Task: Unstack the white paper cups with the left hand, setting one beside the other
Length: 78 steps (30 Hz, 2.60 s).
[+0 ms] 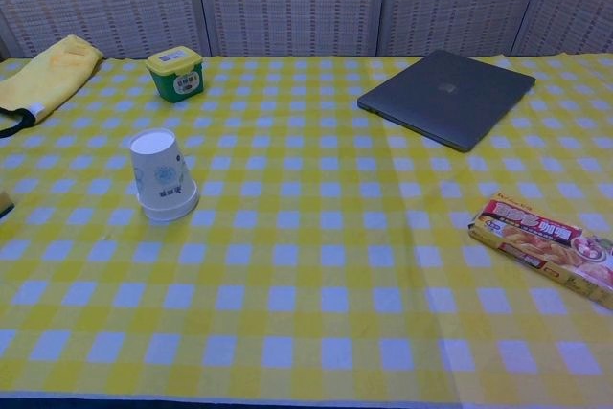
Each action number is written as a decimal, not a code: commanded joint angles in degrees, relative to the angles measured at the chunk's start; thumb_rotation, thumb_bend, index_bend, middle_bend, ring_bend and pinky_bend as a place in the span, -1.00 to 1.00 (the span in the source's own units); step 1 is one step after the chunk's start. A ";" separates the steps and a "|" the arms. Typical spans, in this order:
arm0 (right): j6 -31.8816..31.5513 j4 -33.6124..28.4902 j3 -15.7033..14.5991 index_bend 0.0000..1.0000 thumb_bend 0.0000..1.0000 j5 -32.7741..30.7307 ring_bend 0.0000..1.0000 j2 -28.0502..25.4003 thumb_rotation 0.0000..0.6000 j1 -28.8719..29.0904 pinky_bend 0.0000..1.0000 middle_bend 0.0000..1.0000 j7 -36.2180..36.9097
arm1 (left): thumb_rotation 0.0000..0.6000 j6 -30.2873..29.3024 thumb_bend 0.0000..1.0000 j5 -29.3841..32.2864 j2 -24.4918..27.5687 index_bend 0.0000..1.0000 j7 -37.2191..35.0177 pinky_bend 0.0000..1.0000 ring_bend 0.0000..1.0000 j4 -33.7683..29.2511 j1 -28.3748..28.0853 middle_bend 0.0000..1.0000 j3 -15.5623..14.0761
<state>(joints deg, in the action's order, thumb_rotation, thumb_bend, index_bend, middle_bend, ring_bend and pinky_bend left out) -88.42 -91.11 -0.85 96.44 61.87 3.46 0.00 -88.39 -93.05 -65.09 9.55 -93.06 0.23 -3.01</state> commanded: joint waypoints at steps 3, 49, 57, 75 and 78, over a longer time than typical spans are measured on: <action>0.12 0.01 0.07 -1.00 -0.81 -0.17 -1.00 -0.06 1.00 0.06 -1.00 -1.00 0.02 | 1.00 0.74 -0.31 0.22 0.05 -0.87 0.04 -0.67 -1.00 -0.06 -0.35 -1.00 0.01; -0.49 0.01 0.52 -1.00 -0.81 0.68 -1.00 -0.57 1.00 0.76 -1.00 -1.00 1.08 | 1.00 41.51 -0.31 30.14 11.67 -0.66 17.49 -0.67 -1.00 -21.27 -36.96 -1.00 12.37; -0.07 0.13 0.72 -1.00 -0.81 0.13 -1.00 -0.96 1.00 1.02 -1.00 -1.00 2.08 | 1.00 43.32 -0.31 36.77 8.70 -0.64 20.75 -0.67 -1.00 -19.65 -42.31 -1.00 11.43; -0.14 0.90 1.22 -1.00 -0.81 -0.89 -1.00 -2.15 1.00 1.24 -1.00 -1.00 5.65 | 1.00 45.69 -0.31 48.35 2.78 -0.58 25.29 -0.67 -1.00 -14.20 -54.17 -1.00 9.14; -0.38 1.00 1.37 -1.00 -0.81 -1.16 -1.00 -2.20 1.00 1.12 -1.00 -1.00 5.91 | 1.00 45.84 -0.31 49.84 2.05 -0.57 25.51 -0.67 -1.00 -13.14 -55.43 -1.00 8.33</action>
<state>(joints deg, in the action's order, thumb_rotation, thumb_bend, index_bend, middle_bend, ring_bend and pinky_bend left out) -88.78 -90.12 0.50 95.29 59.68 4.59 5.90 -42.69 -43.74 -62.66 34.89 -106.61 -54.70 5.71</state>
